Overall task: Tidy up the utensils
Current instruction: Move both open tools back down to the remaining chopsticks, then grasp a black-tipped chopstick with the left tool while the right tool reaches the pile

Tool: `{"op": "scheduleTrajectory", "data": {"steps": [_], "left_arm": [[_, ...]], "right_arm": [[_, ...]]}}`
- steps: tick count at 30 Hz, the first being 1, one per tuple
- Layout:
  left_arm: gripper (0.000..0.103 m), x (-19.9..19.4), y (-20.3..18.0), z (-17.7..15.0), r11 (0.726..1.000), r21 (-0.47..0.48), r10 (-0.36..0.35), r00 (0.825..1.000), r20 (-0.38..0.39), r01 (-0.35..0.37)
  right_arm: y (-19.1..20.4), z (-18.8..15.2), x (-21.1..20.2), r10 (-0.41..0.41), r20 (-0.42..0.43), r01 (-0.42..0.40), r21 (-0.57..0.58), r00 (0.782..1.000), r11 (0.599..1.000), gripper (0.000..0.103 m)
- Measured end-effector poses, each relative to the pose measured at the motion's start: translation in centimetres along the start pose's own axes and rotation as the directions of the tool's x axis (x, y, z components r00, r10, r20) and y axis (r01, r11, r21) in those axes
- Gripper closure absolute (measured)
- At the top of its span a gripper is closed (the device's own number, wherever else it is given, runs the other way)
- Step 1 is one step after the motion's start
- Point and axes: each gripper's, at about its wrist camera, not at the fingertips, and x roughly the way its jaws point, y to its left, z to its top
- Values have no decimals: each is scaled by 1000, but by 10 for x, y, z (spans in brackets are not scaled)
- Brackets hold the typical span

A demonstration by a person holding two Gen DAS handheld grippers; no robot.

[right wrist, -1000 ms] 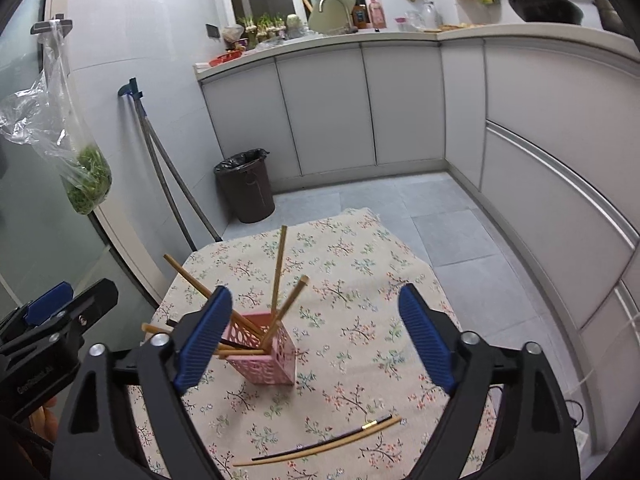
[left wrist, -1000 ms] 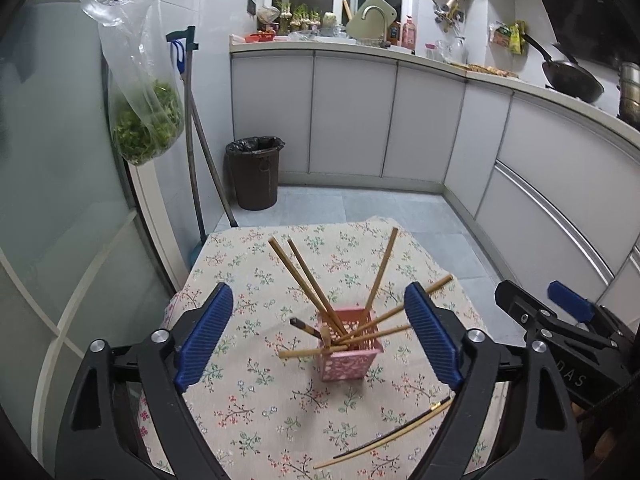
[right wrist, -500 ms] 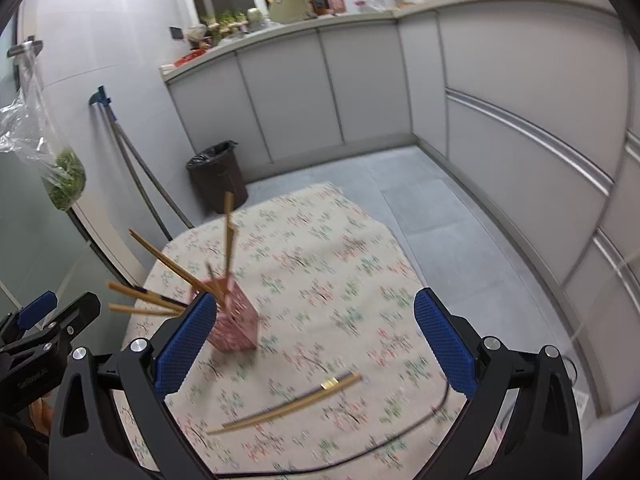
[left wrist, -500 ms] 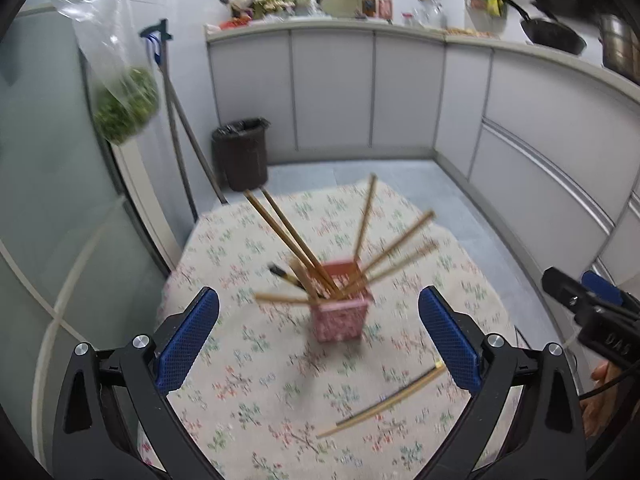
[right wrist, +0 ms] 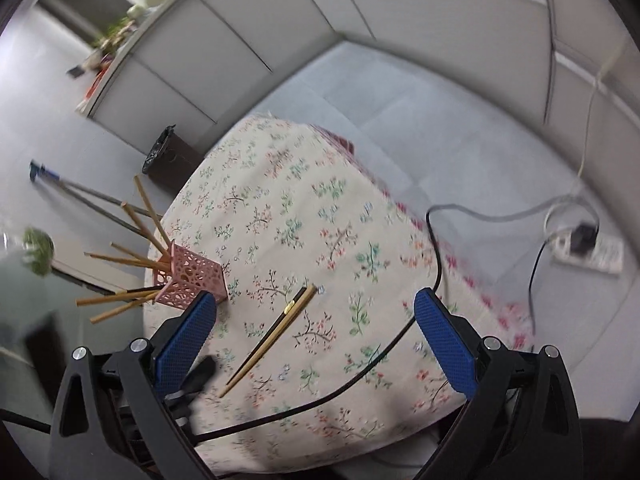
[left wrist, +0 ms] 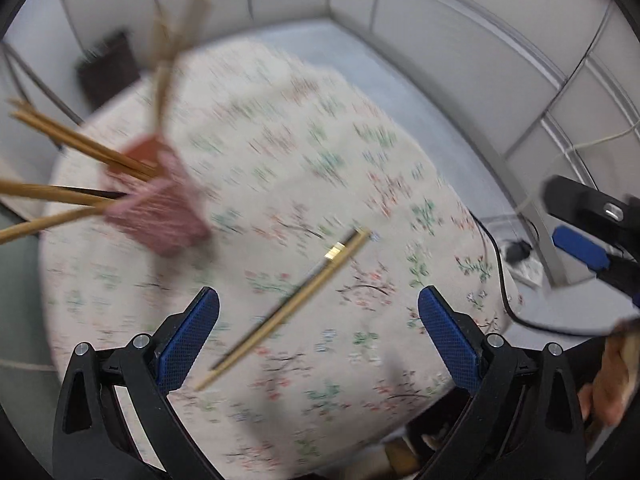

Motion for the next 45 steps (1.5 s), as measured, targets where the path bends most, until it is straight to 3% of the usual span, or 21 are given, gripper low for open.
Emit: {"op": "scheduleTrajectory", "data": {"steps": [4, 7, 13, 18, 23, 40, 45], "left_arm": [[13, 45, -3, 19, 1000, -3, 6, 994, -105, -6], [26, 66, -4, 29, 1000, -1, 10, 989, -149, -11], [44, 99, 9, 38, 999, -45, -1, 977, -214, -9], [50, 99, 20, 44, 996, -83, -21, 983, -182, 6], [56, 112, 22, 50, 997, -71, -11, 977, -215, -5], [55, 111, 17, 42, 999, -47, -17, 971, -238, 5], [73, 111, 8, 30, 997, 45, 74, 976, -205, -66]], "right_arm": [[-16, -1, 17, 39, -76, -32, 92, 996, 995, 7], [-26, -2, 24, 64, -108, -48, 148, 992, 988, 7], [-24, 1, 30, 64, -122, -46, 142, 991, 989, 7], [-25, 1, 37, 79, -155, -55, 152, 985, 987, 7], [-26, 2, 42, 69, -160, -43, 158, 985, 986, 7], [-36, 4, 46, 62, -173, -28, 195, 983, 980, 7], [-37, 5, 50, 40, -183, -5, 191, 982, 982, 7]]}}
